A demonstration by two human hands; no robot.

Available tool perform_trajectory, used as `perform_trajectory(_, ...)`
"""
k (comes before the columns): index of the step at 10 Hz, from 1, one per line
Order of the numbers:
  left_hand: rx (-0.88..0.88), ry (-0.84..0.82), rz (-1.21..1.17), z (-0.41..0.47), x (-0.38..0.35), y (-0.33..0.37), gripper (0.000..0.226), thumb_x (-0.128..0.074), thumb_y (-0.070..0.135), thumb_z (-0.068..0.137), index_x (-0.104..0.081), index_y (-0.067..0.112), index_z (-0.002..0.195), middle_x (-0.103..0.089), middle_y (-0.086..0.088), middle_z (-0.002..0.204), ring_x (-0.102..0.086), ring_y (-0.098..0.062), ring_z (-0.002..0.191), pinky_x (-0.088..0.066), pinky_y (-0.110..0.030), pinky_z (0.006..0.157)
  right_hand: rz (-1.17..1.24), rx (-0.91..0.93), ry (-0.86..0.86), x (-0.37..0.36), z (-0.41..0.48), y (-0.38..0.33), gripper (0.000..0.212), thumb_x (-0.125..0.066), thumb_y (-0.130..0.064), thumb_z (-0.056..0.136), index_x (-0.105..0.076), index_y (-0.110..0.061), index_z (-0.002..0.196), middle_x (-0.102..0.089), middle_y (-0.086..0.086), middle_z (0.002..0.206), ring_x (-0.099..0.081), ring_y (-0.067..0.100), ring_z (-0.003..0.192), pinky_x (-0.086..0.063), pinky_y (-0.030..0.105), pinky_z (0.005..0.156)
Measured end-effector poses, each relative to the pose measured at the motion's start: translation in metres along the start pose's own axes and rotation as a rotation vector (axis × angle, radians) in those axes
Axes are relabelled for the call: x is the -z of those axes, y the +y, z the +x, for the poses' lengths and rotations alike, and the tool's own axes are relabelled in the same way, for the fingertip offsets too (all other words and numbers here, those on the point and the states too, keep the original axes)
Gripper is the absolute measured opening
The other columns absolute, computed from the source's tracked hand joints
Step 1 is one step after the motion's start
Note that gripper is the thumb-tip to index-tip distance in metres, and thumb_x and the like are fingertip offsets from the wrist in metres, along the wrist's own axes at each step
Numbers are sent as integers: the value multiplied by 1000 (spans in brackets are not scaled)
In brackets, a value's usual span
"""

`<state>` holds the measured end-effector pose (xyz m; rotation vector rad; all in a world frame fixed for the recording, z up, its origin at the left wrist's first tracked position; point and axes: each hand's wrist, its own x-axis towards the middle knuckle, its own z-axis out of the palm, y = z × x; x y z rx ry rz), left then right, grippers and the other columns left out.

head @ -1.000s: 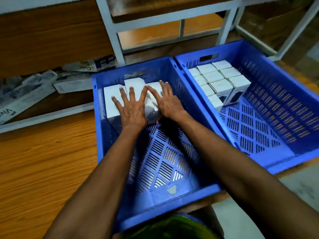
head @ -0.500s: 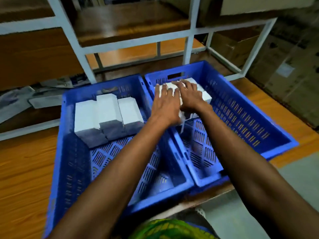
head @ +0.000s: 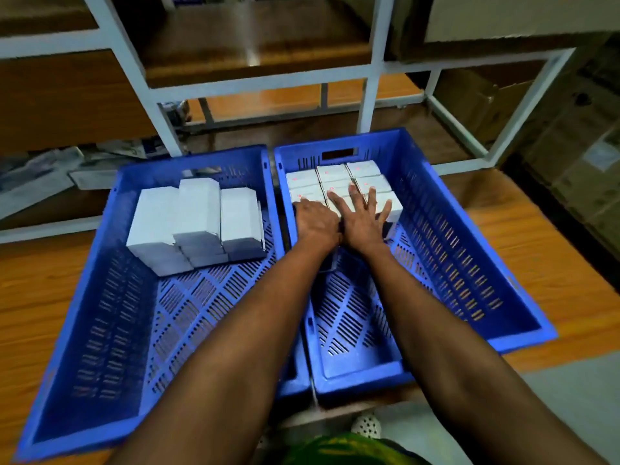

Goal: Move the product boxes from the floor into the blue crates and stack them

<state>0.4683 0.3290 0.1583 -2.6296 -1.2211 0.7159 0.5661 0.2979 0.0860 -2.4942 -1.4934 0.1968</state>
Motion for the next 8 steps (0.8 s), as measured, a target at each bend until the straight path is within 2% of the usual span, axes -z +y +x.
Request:
perform_trajectory(1, 40, 13, 21, 7, -11, 8, 76, -42, 39, 105, -10, -5, 157, -18, -25, 165, -15, -46, 152, -20, -61, 121, 9, 17, 30, -4, 0, 2, 79, -60, -29, 96, -17, -49, 159, 0, 2, 172, 12, 42, 156, 11, 75, 113)
perform_trajectory(2, 56, 16, 60, 8, -12, 11, 79, -40, 45, 105, -8, -6, 157, -18, -26, 164, -16, -48, 152, -21, -63, 119, -13, 19, 3, 1, 2, 4, 82, -63, -32, 96, -14, -50, 159, -1, 2, 172, 11, 40, 156, 9, 78, 113)
perform_trajectory(3, 54, 37, 104, 0, -9, 9, 80, -36, 50, 104, -7, -1, 159, -15, -22, 167, -14, -47, 152, -13, -64, 121, -19, 3, -38, 9, 1, -2, 78, -57, -36, 98, -11, -49, 160, 3, 3, 172, 13, 40, 156, 11, 78, 112)
perform_trajectory(4, 58, 46, 127, -14, -1, 4, 94, -43, 59, 99, -2, -1, 159, -11, -22, 167, -9, -47, 153, -1, -64, 122, -21, -13, -50, 13, -4, -9, 74, -50, -37, 101, -7, -43, 161, 6, 1, 172, 14, 37, 156, 13, 75, 112)
perform_trajectory(5, 53, 111, 54, -19, 8, -9, 127, -61, 75, 79, 3, -1, 159, -6, -27, 166, -2, -48, 153, 6, -65, 121, -11, -26, -14, 18, -2, -10, 89, -62, -33, 95, -4, -31, 163, 9, -1, 172, 14, 31, 158, 12, 72, 116)
perform_trajectory(6, 55, 226, -126, -21, 10, -36, 141, -60, 87, 68, 3, 0, 159, -3, -28, 166, 5, -45, 154, 11, -65, 120, 29, -28, 86, 32, 0, -20, 92, -69, -25, 88, -14, -21, 162, 0, -2, 173, 7, 24, 159, 7, 63, 121)
perform_trajectory(7, 66, 308, -214, -22, 5, -75, 141, -54, 92, 67, 8, 5, 160, 7, -26, 167, 14, -43, 154, 17, -63, 119, 110, 23, 233, 42, 0, -41, 80, -63, -15, 89, -25, -18, 159, -9, 1, 172, 0, 22, 159, 0, 55, 125)
perform_trajectory(8, 132, 359, -250, -26, -5, -114, 133, -47, 90, 75, 14, 8, 159, 16, -23, 166, 19, -42, 153, 14, -62, 120, 167, 67, 313, 45, 3, -66, 66, -55, -19, 96, -30, -18, 158, -14, 2, 171, -4, 22, 159, -2, 51, 126)
